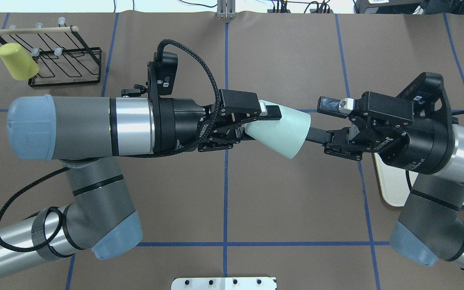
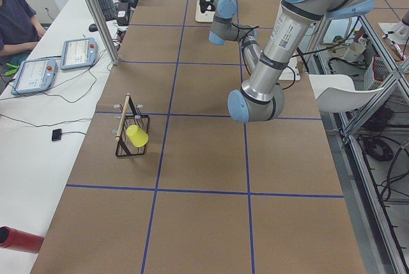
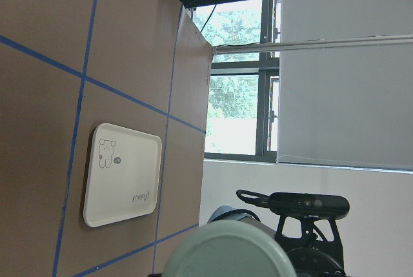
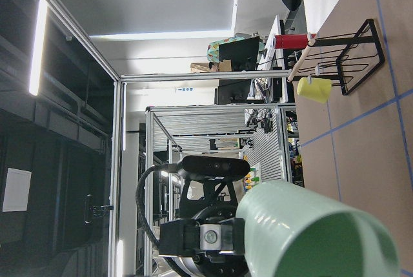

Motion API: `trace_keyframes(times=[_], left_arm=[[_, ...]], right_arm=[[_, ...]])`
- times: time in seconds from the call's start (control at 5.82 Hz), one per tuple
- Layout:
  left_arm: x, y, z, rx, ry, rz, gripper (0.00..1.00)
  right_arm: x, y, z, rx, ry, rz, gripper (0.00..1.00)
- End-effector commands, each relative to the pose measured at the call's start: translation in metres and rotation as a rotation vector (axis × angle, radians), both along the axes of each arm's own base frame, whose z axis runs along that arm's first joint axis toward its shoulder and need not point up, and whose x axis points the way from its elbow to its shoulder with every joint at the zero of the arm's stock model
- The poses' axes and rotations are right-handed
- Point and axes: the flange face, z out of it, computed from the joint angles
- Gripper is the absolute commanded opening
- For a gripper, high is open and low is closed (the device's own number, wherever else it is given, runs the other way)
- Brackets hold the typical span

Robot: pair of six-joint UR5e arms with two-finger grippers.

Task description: Left arm grabs green cup and hands to right arm on tray

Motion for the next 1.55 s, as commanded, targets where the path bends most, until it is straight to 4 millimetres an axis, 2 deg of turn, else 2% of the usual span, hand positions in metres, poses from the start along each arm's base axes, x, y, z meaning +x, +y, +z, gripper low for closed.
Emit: trace_keyframes(times=[0.0, 0.17, 0.34, 0.69, 0.86, 1.03, 1.2, 1.37], left_arm=[[-0.001, 0.002, -0.002, 0.001, 0.007, 0.004, 0.12], [-0.001, 0.002, -0.002, -0.013, 0.011, 0.013, 0.12], [-0.004, 0.003, -0.004, -0.010, 0.016, 0.013, 0.12], [-0.003, 0.004, -0.004, -0.010, 0.016, 0.014, 0.12], [-0.003, 0.004, -0.004, -0.011, 0.017, 0.015, 0.12], [-0.003, 0.004, -0.004, -0.008, 0.014, 0.015, 0.44], [-0.004, 0.004, -0.004, 0.005, 0.012, 0.004, 0.99], [-0.010, -0.006, -0.001, 0.007, -0.001, -0.016, 1.00]], right_arm=[[-0.003, -0.002, -0.001, -0.009, 0.004, 0.004, 0.80], [-0.004, -0.004, 0.000, -0.016, 0.003, 0.011, 0.75], [-0.007, -0.003, 0.000, -0.031, -0.001, 0.016, 0.62], [-0.009, -0.004, -0.001, -0.041, 0.009, 0.016, 0.43], [-0.011, -0.003, -0.001, -0.042, 0.009, 0.013, 0.28], [-0.012, -0.002, 0.000, -0.040, 0.013, 0.012, 0.00], [-0.011, -0.003, 0.000, -0.036, 0.018, 0.020, 0.00], [-0.010, -0.002, 0.001, -0.036, 0.018, 0.022, 0.00]])
